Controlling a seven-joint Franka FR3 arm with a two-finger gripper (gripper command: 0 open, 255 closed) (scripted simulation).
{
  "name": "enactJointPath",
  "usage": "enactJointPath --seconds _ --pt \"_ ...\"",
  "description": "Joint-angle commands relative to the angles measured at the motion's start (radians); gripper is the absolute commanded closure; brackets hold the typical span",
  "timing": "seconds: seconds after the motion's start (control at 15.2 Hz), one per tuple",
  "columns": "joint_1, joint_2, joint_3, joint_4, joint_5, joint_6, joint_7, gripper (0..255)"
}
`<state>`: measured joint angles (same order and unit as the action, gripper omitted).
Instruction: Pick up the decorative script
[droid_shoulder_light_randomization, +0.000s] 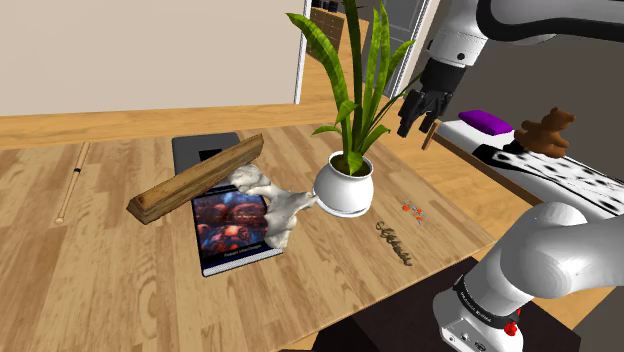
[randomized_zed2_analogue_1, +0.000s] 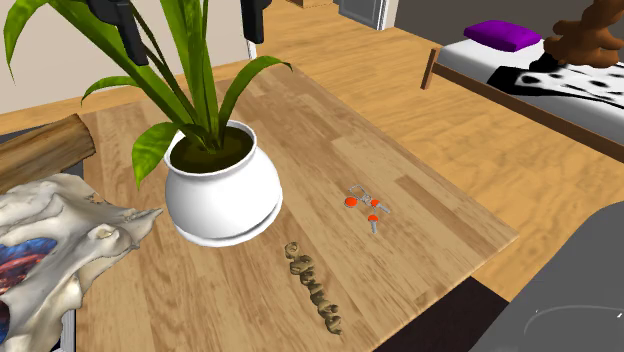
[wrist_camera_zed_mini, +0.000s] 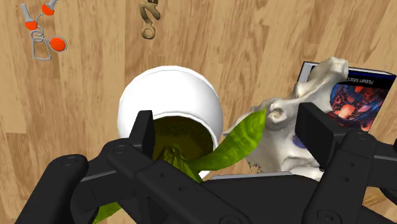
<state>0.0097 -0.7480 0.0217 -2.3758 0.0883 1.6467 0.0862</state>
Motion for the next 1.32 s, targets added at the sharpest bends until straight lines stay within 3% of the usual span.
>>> enactJointPath --seconds 0.0,0.66,1.25 --pt "0.000 0.000 0.000 0.000 0.000 0.000 0.000 0" --pt "-0.033 -0.002 -0.011 -0.316 -0.007 0.241 0.005 0" --pt "-0.066 0.115 -0.025 -0.541 -0.012 0.519 0.005 0"
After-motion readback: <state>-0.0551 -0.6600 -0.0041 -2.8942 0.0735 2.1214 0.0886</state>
